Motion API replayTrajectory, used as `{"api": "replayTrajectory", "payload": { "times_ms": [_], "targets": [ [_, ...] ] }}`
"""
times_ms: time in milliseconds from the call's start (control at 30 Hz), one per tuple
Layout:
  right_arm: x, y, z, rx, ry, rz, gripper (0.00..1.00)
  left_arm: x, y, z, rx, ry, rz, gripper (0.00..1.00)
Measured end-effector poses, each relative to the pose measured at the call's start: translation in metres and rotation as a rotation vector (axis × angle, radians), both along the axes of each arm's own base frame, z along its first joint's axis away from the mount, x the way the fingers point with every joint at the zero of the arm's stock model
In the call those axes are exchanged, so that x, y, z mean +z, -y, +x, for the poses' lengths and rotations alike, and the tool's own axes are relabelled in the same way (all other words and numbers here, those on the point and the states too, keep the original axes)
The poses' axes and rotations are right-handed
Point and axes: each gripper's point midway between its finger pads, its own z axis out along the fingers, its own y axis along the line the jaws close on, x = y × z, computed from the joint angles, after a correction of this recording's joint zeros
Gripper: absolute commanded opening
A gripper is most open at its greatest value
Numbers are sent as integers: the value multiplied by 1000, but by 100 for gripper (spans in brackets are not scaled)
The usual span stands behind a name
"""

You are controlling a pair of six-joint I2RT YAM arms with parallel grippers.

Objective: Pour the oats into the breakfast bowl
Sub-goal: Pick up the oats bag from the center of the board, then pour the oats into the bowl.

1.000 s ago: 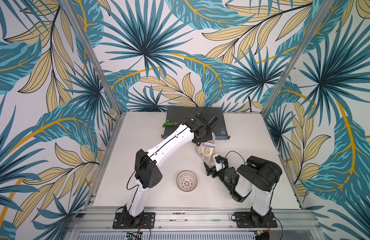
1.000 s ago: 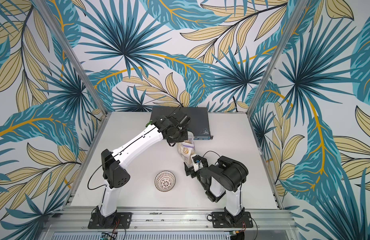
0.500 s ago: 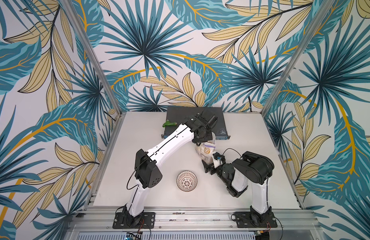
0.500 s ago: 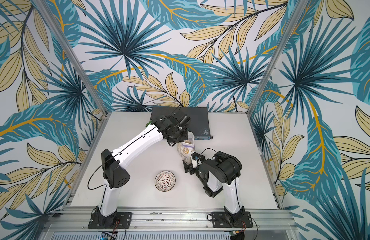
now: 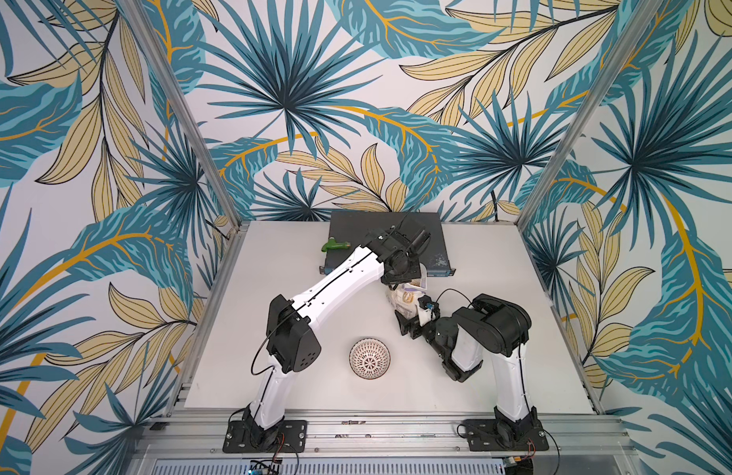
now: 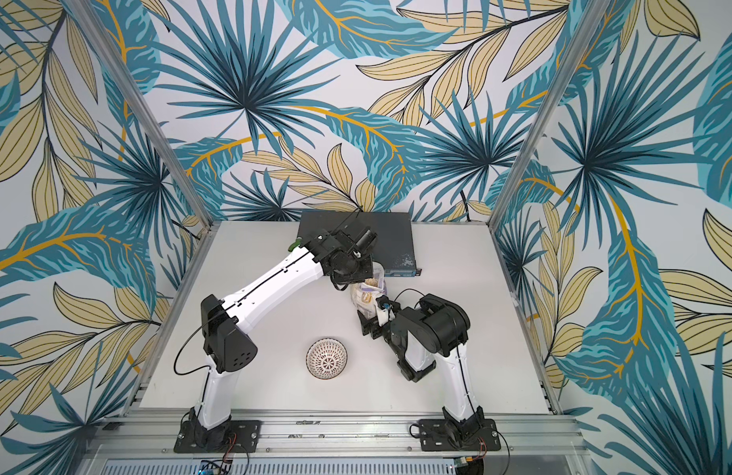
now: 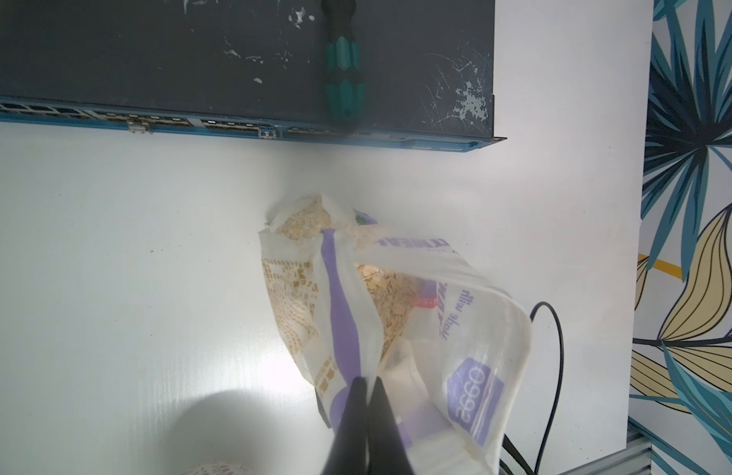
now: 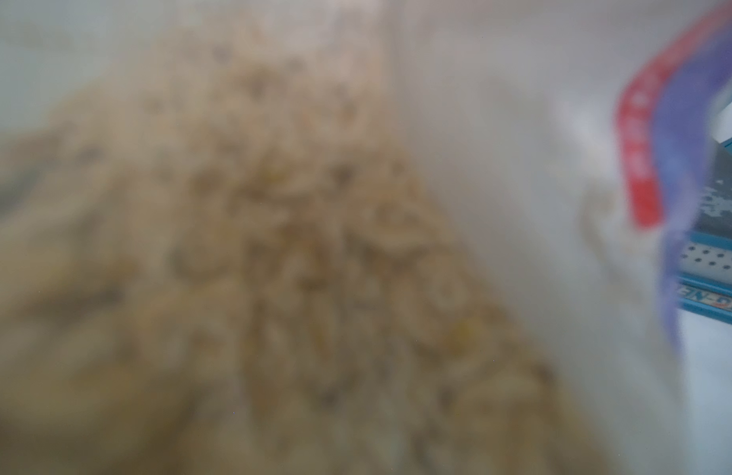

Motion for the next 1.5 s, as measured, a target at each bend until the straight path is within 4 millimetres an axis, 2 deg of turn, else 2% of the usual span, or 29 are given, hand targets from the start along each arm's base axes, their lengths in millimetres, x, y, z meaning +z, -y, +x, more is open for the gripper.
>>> {"api": "replayTrajectory", "payload": {
  "times_ms": [133,200,233,267,300,533,633,867,1000,1233,1500],
  "targets": [
    [2,-2,-1,9,-2,19,56,1,0,0,0,2,-2,0],
    [5,-2,-1,16,5,27,36,3,1,0,-1,5,-8,0],
    [7,-3,-1,20,10,28,17,5,0,-1,-2,6,-11,0],
    [8,-3,-2,22,14,25,5,7,0,-1,-3,8,-13,0],
    [9,-2,-3,24,14,24,3,8,-1,-2,-4,8,-12,0],
    [12,6,-19,49,-1,-13,0,11,-6,-11,-19,-13,-2,0],
    [23,10,-24,53,9,-26,0,20,-8,-17,-31,-12,-16,0],
    [86,11,-28,61,137,-9,0,79,-20,-41,-67,56,-125,0],
    [112,13,-34,73,194,-48,0,99,-31,-58,-84,76,-179,0],
    [132,18,-43,91,253,-178,0,106,-54,-82,-77,98,-226,0],
    [157,12,-51,142,311,-263,0,114,-77,-107,-39,122,-325,0]
  ]
}}
